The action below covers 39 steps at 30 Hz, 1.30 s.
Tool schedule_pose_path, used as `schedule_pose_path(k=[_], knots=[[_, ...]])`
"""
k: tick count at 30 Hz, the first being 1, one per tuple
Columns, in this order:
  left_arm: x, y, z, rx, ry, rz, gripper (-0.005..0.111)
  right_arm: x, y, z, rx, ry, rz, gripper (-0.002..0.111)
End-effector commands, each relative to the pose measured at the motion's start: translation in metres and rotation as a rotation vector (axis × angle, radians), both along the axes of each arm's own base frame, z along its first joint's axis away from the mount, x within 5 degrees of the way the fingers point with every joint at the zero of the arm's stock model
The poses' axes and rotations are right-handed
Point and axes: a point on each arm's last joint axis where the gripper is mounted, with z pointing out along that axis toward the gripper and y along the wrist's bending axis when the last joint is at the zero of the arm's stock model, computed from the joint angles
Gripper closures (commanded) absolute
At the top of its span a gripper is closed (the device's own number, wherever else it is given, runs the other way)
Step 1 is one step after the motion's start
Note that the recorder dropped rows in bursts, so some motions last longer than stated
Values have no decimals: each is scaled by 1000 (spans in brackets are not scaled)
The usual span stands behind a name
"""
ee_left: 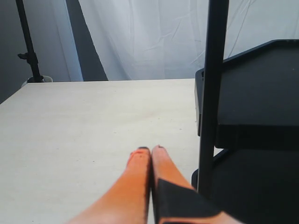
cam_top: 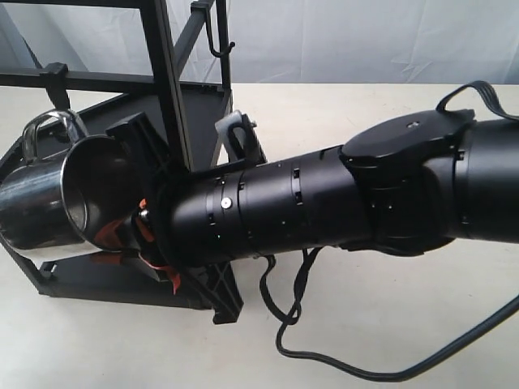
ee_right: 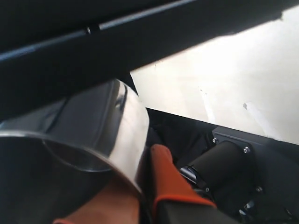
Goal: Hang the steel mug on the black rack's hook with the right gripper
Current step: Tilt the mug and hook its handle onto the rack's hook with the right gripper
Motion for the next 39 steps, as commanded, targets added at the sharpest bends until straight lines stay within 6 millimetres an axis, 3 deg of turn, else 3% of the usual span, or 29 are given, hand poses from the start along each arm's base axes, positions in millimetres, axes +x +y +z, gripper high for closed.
schedule_pose_path(k=[1, 28, 33, 39], knots=[[0, 0, 1, 1, -11, -1, 105, 2, 2, 0, 4, 11, -12, 108], [0, 0, 1, 1, -11, -1, 105, 3, 2, -5, -33, -21, -2, 107], [0, 0, 1, 1, -11, -1, 105, 3, 2, -5, -33, -42, 14, 80], [0, 0, 1, 1, -11, -1, 105, 1, -1, 5, -21, -129, 36, 79]])
